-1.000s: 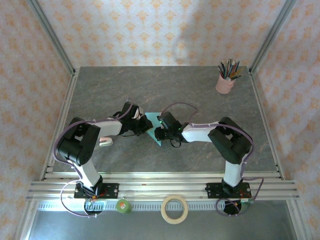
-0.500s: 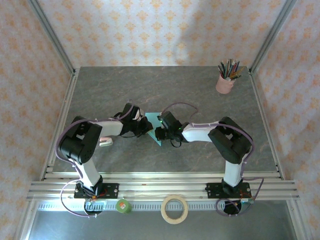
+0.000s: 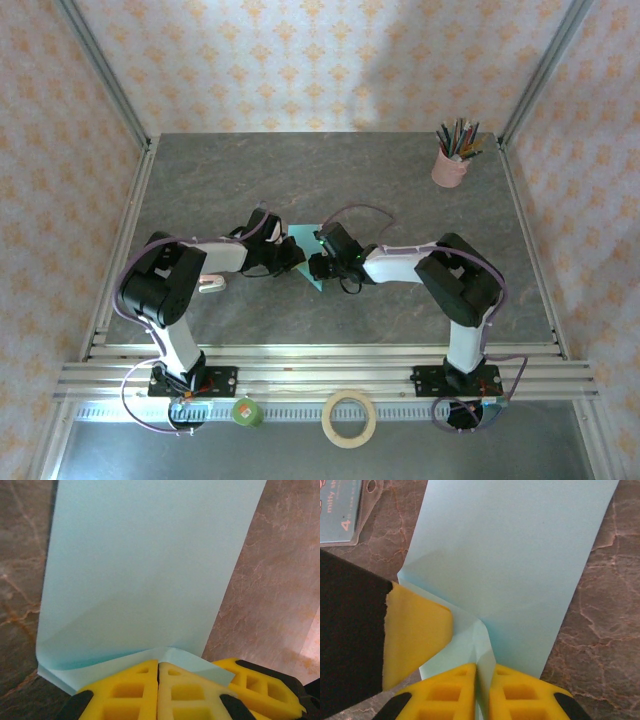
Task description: Fold a paper plane with a square sheet of paper (pick it up from the middle)
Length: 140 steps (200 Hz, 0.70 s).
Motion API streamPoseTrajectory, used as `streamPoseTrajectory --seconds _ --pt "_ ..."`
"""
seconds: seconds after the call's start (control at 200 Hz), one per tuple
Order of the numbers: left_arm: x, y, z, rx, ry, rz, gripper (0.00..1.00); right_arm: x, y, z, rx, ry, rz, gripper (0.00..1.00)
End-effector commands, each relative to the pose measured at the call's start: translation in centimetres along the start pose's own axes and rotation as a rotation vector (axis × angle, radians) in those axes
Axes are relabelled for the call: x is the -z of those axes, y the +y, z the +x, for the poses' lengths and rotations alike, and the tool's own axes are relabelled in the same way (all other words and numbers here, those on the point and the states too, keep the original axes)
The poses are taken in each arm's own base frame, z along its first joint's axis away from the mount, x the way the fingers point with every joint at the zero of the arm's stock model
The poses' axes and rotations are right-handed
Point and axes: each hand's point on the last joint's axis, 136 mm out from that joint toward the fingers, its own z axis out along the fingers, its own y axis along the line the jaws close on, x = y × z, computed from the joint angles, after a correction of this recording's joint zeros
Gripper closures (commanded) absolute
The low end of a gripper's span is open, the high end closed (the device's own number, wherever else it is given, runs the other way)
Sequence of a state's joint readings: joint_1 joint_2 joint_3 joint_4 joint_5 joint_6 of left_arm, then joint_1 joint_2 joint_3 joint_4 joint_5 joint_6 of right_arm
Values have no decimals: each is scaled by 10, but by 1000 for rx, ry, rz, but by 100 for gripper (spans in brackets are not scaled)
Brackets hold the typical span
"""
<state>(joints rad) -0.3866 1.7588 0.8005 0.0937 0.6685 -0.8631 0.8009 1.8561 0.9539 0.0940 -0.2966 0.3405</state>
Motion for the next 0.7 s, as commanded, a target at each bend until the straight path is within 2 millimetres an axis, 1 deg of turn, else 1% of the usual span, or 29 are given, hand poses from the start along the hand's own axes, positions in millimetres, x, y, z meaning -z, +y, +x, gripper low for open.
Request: streamPoseTrajectory --seconds 0.0,0.22,0.35,0.526,0.611,0.696 --pt "-5 16 5 1 7 -54 91 -12 -33 38 -29 126 110 87" --pt "-7 14 2 -4 7 -52 91 -13 -34 39 -30 129 111 89" --pt "-1 4 0 -17 -6 -32 90 -13 -35 40 -30 132 113 91" --pt "13 -12 -4 -42 -37 3 88 -13 -35 40 -33 130 114 91" --pt "16 -11 -3 -47 -40 -1 87 -13 -36 40 -38 132 115 92" --pt "15 -4 2 -45 -31 -16 87 -13 -37 42 -42 135 115 92"
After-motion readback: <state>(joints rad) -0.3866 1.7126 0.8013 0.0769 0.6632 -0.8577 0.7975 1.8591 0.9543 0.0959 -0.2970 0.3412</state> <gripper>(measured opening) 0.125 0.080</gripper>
